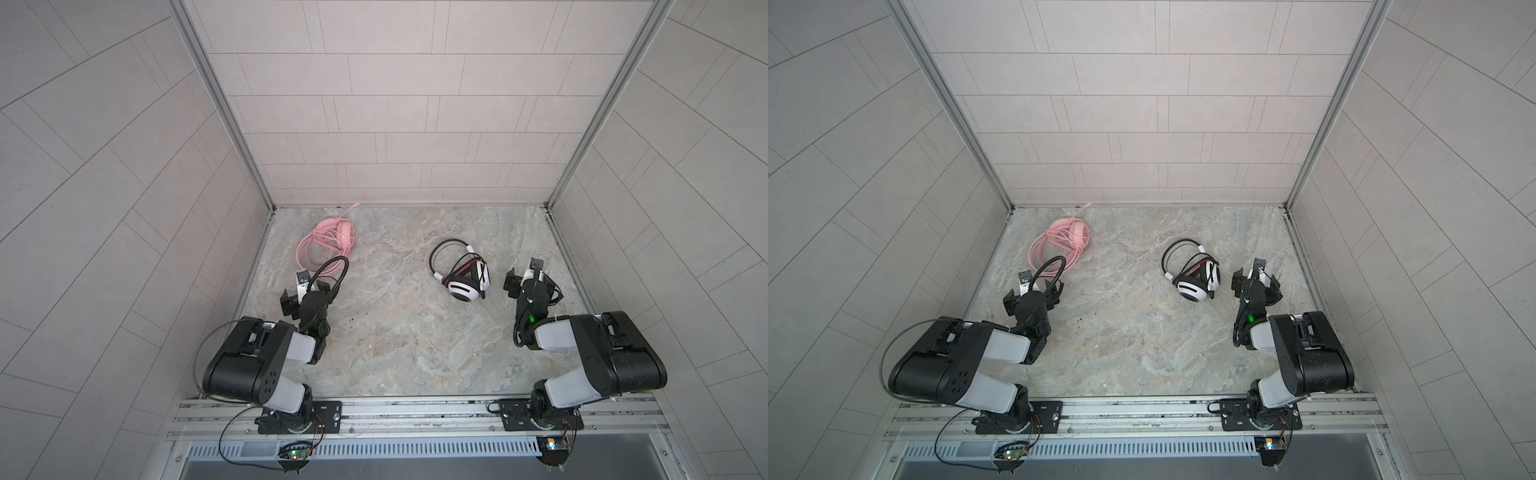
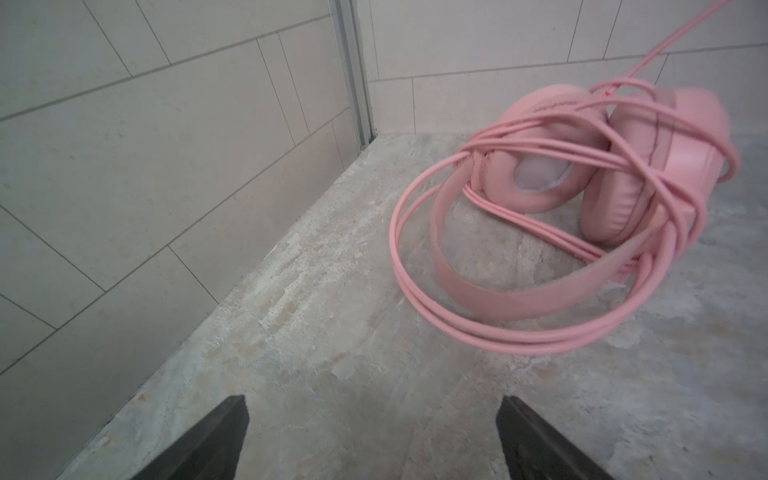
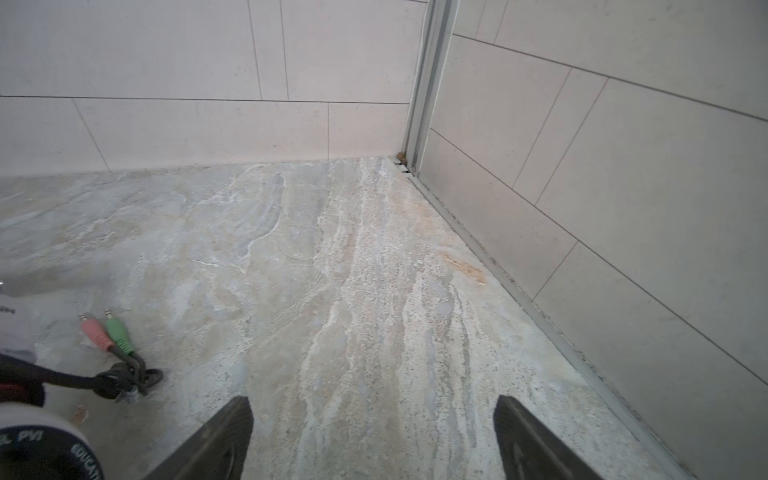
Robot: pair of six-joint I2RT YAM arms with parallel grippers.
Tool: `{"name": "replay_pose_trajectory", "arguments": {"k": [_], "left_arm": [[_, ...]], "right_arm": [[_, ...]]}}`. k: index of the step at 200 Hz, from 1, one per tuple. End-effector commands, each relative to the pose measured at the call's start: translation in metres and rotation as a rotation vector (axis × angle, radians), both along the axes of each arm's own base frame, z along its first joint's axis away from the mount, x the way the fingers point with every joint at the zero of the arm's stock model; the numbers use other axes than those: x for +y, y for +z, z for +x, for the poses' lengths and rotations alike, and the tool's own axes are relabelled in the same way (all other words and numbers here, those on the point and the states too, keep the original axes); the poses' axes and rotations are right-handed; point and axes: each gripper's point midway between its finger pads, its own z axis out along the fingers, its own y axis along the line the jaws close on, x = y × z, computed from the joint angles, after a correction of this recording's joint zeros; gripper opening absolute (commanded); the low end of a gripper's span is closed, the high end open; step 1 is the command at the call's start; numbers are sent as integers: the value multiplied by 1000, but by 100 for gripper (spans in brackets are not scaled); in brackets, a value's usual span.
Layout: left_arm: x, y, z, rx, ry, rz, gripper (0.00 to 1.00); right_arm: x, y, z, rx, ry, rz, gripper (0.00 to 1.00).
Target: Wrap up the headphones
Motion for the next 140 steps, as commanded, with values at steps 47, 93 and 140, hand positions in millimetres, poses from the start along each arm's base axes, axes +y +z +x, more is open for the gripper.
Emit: {"name": "replay_pose_trajectory", "arguments": {"k": [47, 93, 140], "left_arm": [[-11, 16, 44, -10, -66, -8, 100], [-7, 17, 48, 1, -49, -14, 100], [-7, 18, 49, -2, -50, -13, 100]], "right_arm": [[14, -7, 17, 39, 74, -40, 96], [15, -7, 18, 47, 74, -43, 99], [20, -6, 20, 60, 77, -73, 99]]}}
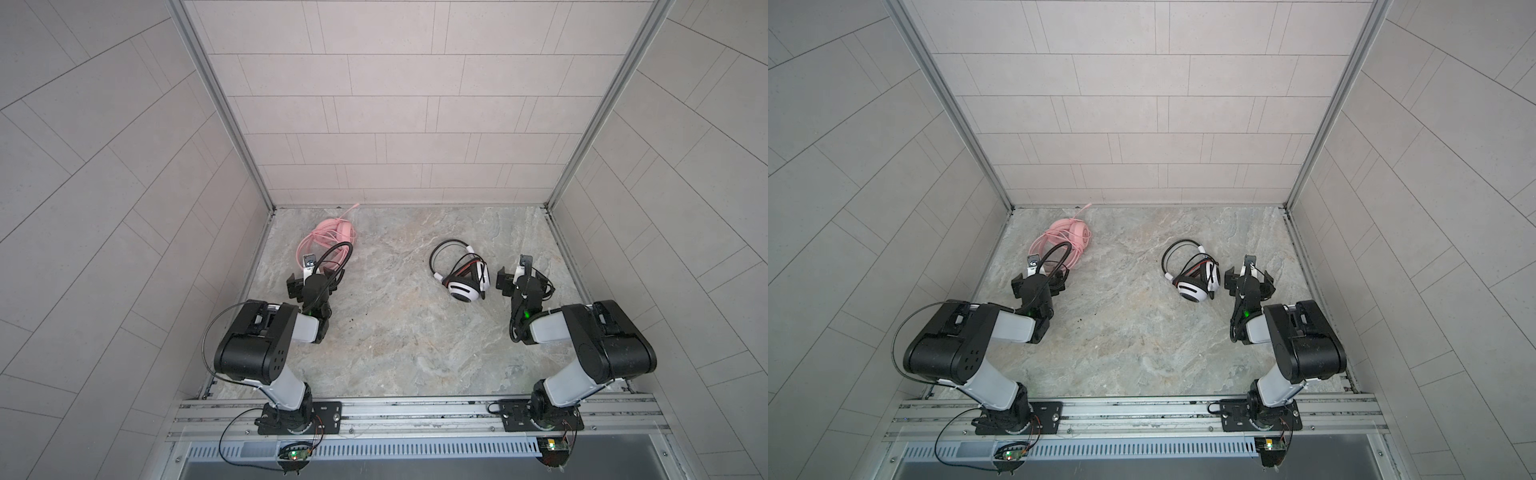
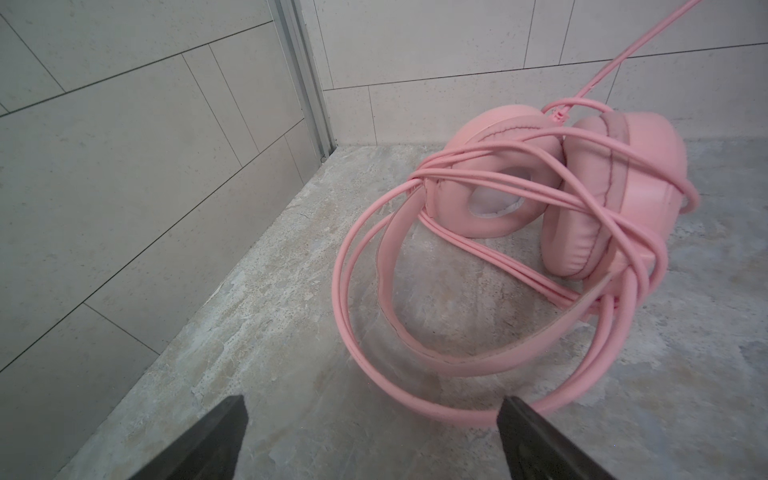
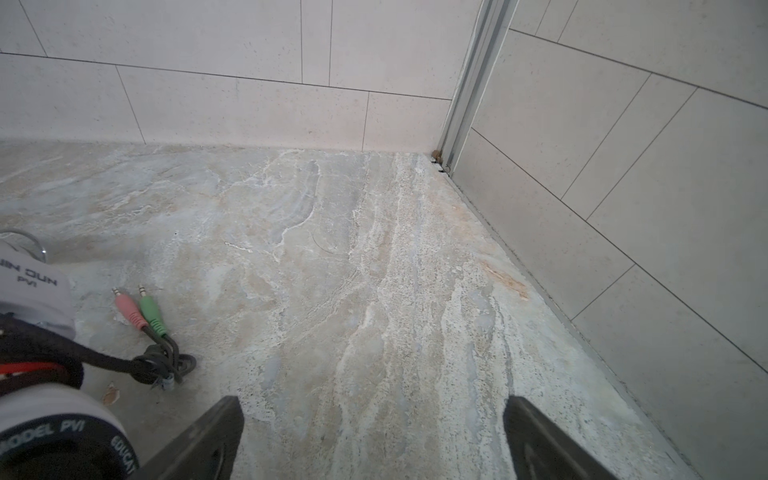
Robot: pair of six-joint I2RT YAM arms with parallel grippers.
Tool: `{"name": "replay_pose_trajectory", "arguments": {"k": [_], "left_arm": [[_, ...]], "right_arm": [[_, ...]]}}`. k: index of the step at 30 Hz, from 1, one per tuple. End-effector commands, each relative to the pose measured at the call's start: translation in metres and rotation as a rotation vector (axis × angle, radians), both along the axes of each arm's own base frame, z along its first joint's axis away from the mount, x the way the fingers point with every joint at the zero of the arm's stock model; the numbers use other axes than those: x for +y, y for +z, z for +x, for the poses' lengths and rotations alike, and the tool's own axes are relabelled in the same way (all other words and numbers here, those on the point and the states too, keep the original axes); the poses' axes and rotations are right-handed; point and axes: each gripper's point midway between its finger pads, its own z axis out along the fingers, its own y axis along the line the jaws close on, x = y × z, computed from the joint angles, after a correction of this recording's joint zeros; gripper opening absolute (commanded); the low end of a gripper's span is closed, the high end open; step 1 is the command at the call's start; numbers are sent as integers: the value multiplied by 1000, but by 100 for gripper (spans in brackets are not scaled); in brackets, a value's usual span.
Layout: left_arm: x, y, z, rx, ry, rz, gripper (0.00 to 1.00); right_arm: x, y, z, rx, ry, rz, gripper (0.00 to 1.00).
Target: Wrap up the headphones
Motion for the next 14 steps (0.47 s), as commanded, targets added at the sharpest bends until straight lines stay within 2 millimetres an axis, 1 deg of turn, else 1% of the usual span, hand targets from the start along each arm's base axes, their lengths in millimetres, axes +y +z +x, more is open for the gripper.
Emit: {"name": "replay_pose_trajectory", "arguments": {"k": [1, 14], "left_arm": [[4, 7, 1, -21, 17, -9, 100], [4, 6, 1, -19, 17, -8, 100]], "right_arm": [[1, 0, 2, 16, -2, -32, 99], [1, 0, 2, 19, -1, -30, 99]]}}
